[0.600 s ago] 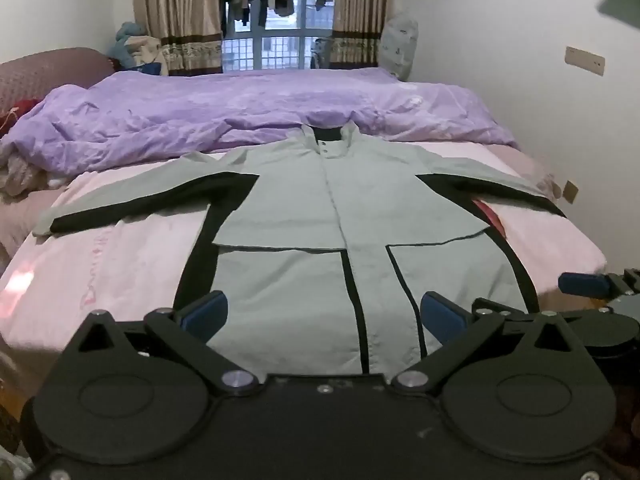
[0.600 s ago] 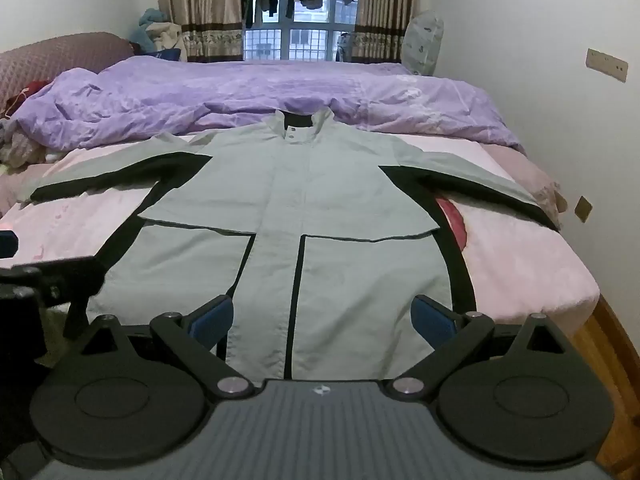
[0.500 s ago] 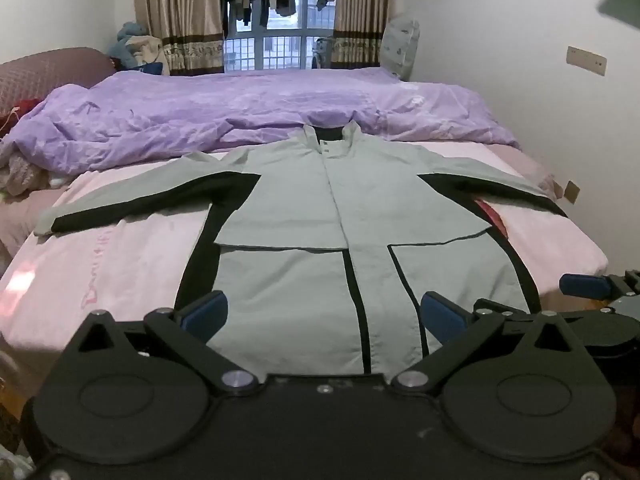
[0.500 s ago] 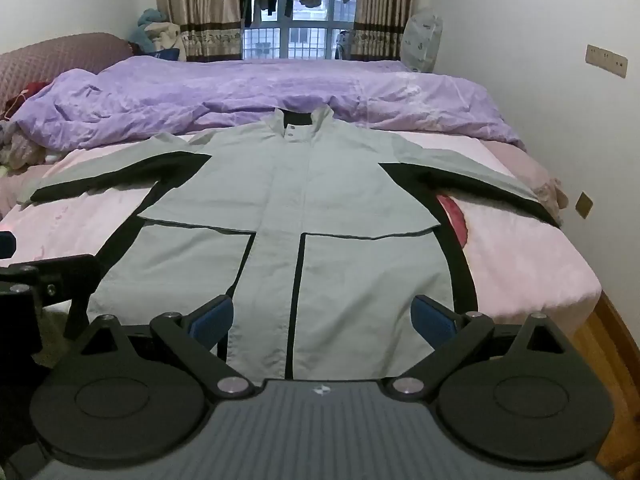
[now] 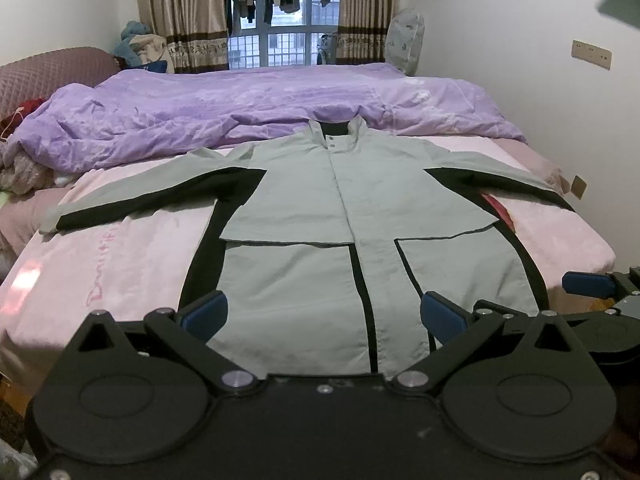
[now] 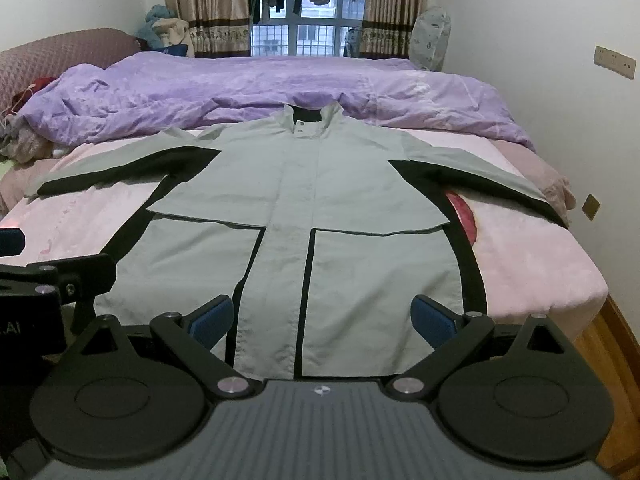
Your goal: Fold large clothes
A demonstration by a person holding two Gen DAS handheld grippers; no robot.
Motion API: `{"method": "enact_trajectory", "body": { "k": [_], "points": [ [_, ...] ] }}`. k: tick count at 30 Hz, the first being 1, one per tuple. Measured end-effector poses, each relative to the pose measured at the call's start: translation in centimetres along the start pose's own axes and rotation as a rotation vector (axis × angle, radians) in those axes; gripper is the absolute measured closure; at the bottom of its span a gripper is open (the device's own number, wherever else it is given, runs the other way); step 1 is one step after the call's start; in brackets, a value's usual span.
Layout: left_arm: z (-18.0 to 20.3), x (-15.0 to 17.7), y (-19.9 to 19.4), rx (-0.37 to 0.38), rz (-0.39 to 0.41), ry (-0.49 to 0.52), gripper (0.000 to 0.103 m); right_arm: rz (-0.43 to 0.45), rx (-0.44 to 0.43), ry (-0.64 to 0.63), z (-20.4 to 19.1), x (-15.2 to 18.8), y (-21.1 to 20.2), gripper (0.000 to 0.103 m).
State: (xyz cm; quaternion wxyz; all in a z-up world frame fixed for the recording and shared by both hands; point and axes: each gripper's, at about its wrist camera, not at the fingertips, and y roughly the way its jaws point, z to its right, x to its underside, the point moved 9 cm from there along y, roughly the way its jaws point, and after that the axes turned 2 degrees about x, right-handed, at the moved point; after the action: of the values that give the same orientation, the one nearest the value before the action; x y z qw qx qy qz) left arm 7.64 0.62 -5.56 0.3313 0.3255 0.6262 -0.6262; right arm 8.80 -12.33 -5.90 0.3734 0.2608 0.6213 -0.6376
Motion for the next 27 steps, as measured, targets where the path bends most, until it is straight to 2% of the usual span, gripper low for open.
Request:
{"method": "enact_trajectory", "body": {
  "k": [2, 7, 10, 12, 17, 23, 27],
  "points": [
    [0.3, -0.2, 0.0, 0.055, 0.019, -0.079, 0.000, -0.001, 0.004, 0.002, 0.1, 0.0, -0.1, 0.000],
    [0.0, -0.1, 0.1, 0.042, 0.022, -0.072, 0.000, 0.008, 0.022, 0.020, 0.9, -0.2, -0.3, 0.000],
    [0.1, -0.1, 0.1, 0.061, 0.026, -0.106, 0.000, 0.010, 0.025, 0.039, 1.4, -0.4, -0.4, 0.000],
    [0.5, -0.5, 0.0, 0.104, 0.031, -0.168, 0.000, 0.007, 0.024, 0.050, 1.7, -0.4, -0.4, 0.000],
    [0.3, -0.2, 0.4, 0.071, 0.015, -0.129, 0.000, 0.016, 0.028, 0.042, 1.6, -0.5, -0.7, 0.000],
    [-0.2, -0.4, 0.4, 0.043, 0.060, -0.103, 0.000, 0.029, 0.029, 0.031, 1.4, -0.7, -1.1, 0.000],
    [-0.1, 0.0, 0.5, 0.037, 0.012, -0.105, 0.000, 0.033, 0.028, 0.034, 1.3, -0.8, -1.3, 0.000]
  ]
}}
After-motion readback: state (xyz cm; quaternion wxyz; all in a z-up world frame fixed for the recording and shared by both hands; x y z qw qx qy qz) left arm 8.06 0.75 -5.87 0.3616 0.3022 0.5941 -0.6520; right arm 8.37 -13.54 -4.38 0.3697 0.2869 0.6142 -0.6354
